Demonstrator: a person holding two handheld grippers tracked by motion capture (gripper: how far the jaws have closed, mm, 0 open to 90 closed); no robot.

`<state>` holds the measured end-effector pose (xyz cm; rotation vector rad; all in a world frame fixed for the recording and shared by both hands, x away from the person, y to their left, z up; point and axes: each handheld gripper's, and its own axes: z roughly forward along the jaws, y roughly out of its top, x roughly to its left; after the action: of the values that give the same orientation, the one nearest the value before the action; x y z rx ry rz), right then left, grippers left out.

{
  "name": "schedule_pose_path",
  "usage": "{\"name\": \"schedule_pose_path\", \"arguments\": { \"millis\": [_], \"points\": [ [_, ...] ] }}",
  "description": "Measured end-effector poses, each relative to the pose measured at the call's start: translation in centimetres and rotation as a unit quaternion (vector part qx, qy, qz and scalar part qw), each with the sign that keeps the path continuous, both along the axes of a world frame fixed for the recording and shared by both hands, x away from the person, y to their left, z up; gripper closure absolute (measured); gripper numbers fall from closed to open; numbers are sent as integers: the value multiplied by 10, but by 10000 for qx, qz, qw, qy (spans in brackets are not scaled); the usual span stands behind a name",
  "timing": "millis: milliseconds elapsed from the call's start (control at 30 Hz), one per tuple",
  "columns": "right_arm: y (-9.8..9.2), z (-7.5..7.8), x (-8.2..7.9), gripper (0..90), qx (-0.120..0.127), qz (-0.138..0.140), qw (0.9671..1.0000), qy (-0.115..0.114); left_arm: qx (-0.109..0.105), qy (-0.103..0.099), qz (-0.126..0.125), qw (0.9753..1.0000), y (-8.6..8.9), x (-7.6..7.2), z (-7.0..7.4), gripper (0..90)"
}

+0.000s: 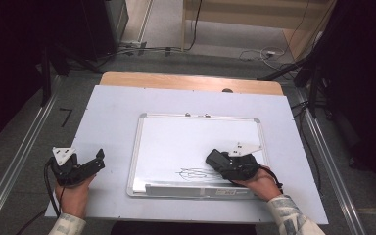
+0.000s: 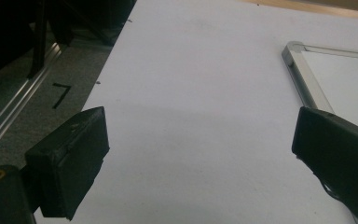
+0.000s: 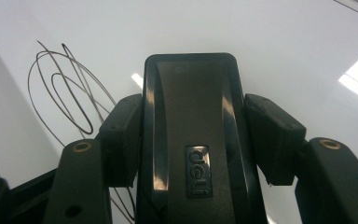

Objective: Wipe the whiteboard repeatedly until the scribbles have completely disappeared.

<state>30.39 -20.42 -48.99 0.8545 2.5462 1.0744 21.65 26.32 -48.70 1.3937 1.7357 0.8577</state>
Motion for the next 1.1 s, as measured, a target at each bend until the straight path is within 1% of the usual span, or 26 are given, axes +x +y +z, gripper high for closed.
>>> {"name": "schedule_pose_path", "arguments": {
  "millis": [33,133,667,833,1100],
  "points": [
    [3,0,-1,391,-18,57,10000,-14,2,2,-2,10000,0,0,0,41],
    [7,0,-2,390,-43,116,9999,-38,4,4,-4,10000,0,0,0,41],
    [23,-1,-5,390,-123,294,9995,-62,7,24,-8,10000,-1,1,0,42],
    [25,-1,-4,390,-130,316,9994,-46,-3,14,-12,10000,-1,1,0,42],
    [31,0,-4,390,-233,510,9984,-34,0,11,-27,10000,-1,1,0,42]
  ]
}}
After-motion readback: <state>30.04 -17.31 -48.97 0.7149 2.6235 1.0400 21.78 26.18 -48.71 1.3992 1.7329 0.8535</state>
